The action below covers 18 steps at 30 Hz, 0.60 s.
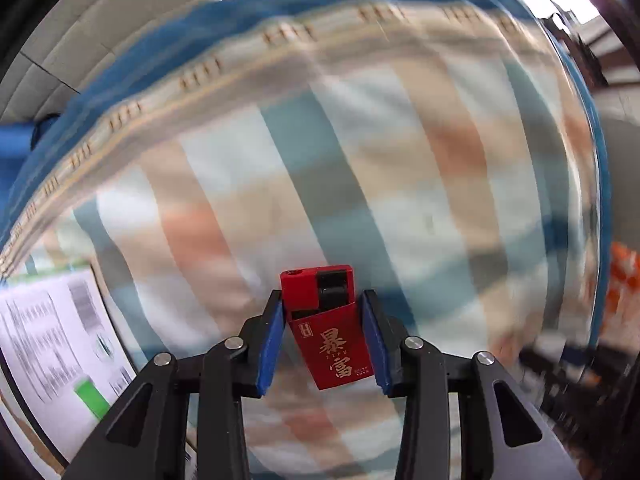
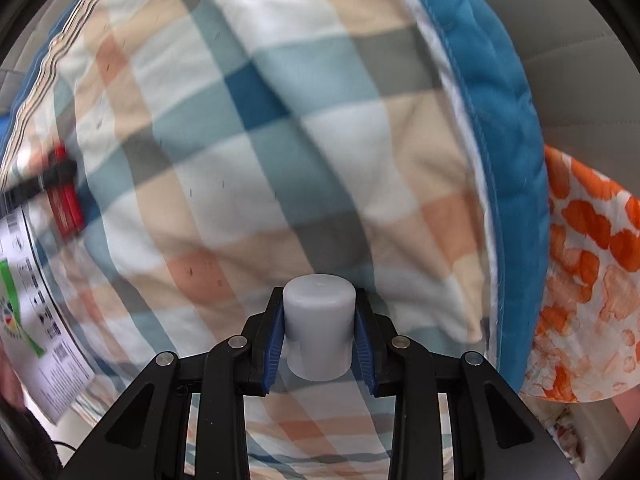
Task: Organize rigid objects
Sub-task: 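Carry the red card case and white bottle over the box with both tools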
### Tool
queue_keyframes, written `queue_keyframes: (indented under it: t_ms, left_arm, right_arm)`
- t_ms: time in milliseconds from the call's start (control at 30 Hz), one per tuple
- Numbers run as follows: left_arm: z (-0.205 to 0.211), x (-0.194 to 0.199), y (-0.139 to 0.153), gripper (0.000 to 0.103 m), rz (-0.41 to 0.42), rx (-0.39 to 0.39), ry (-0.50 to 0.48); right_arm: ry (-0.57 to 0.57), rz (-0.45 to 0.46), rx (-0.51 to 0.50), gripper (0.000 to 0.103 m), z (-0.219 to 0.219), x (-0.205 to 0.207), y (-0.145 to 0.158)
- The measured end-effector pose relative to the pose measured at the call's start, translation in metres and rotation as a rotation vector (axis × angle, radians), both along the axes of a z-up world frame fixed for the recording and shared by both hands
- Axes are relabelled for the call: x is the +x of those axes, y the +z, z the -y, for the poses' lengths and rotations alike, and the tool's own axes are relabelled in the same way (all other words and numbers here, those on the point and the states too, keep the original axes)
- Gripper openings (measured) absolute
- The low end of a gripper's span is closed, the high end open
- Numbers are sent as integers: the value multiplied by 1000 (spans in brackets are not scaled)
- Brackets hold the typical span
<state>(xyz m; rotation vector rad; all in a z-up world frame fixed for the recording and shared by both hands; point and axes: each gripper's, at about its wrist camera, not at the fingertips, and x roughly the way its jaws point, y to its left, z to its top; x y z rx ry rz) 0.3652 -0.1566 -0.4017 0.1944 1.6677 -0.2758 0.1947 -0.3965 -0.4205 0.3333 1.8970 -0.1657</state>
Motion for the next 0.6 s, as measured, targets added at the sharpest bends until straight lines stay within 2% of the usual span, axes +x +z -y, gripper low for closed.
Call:
queue_keyframes:
  t_ms: [133,233,300,367,400,600]
  left_arm:
    - [-4,-15,-1,41,33,-16,35]
    - [-10,-17,0,45,18,-33,82]
    - [-10,-16,-1,45,15,-19,72]
    - [1,-11,0,40,27,6,49]
    - [3,-10,2,32,35,16,28]
    - [5,-35,21,32,26,-29,26]
  right_arm:
    - [-51,10,8,35,2,-3,0]
    - [-76,8,13,35,4,-3,-2]
    - [-70,9,3,35,1,-4,-1]
    - [-47,8,-18,35,-5,-5,-1]
    - [-36,7,-25,34,-9,-5,-1]
    - [-25,19,13,34,-28,-10,6]
